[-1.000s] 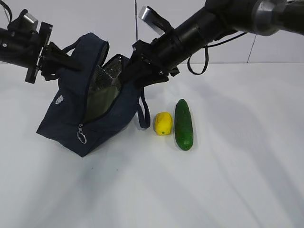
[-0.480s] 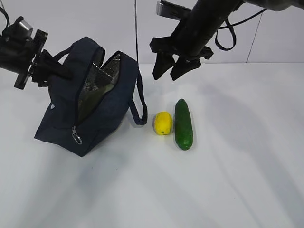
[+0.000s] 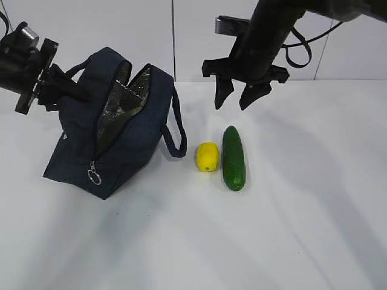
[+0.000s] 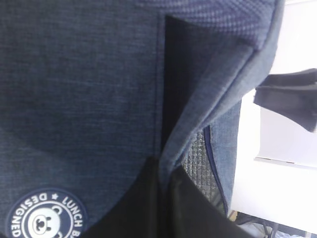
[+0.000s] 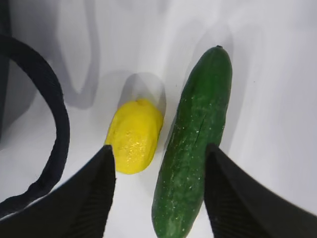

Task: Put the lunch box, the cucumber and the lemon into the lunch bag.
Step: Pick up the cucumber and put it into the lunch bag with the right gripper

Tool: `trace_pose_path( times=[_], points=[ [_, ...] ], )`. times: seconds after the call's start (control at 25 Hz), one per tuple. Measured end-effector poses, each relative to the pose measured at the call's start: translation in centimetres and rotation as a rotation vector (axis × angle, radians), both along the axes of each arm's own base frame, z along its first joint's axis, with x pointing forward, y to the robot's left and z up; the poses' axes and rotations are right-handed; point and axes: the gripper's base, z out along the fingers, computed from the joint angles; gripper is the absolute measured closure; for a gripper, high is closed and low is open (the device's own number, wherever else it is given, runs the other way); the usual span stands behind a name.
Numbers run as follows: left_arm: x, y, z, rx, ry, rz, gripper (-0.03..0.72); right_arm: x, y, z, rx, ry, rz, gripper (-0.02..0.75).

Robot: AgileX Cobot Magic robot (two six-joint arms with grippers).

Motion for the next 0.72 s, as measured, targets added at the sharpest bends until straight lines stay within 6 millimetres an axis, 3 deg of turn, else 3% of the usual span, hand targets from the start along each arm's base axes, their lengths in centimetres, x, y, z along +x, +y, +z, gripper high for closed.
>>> trace_pose_path(
  times=[0.48,0.72],
  points=[
    [-0.1,0.1,-0.2,0.027,0.002,-0.014,0.697,1.1,0.4,-6.2,-0.083,0.112,-0.018,0.294],
    [-0.1,0.1,-0.2,0.031,0.003,-0.016,0.697,0.9,-0.1,-7.5,-0.140,0.131,-0.014,0.293]
  ],
)
